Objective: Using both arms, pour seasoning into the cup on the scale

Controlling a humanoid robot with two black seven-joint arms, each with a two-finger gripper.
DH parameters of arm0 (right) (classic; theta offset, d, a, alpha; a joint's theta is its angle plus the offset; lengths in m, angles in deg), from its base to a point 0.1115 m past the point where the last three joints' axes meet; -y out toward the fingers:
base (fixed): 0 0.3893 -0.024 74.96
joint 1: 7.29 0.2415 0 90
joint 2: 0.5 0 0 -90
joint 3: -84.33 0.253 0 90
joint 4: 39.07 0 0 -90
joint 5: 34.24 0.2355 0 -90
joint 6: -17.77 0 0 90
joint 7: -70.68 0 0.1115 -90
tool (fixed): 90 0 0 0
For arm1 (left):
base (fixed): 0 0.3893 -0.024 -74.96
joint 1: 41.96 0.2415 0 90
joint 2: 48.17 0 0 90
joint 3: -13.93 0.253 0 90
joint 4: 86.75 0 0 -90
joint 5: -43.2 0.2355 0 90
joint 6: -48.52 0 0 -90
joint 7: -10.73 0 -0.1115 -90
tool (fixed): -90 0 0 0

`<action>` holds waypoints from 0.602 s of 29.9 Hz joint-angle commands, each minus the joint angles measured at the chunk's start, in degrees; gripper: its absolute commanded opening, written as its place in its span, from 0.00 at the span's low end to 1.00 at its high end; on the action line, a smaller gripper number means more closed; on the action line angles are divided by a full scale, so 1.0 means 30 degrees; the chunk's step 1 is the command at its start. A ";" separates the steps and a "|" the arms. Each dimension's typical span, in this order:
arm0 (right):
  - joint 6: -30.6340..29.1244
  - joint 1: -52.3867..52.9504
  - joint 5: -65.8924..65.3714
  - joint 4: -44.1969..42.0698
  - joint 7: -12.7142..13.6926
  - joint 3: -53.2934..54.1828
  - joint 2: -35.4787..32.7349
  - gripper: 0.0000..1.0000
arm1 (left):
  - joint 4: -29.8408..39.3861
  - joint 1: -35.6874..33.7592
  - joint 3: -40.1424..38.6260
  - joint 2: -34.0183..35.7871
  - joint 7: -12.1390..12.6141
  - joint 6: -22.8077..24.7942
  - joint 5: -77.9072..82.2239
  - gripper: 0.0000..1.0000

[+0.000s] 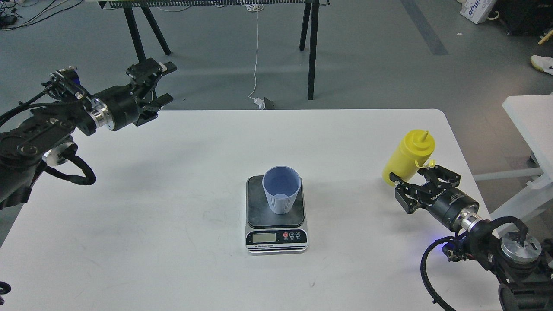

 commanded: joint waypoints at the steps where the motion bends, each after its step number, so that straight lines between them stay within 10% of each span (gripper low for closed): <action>1: -0.0214 -0.0080 -0.0039 -0.0104 -0.0005 -0.0638 0.0241 0.07 | 0.0007 -0.0003 0.0025 0.0000 -0.0003 -0.0001 0.0002 0.99; 18: -0.0419 -0.0519 -0.0069 -0.0515 -0.0005 -0.1196 0.0241 0.72 | 0.0007 -0.0032 0.0025 0.0000 -0.0003 -0.0001 0.0002 0.99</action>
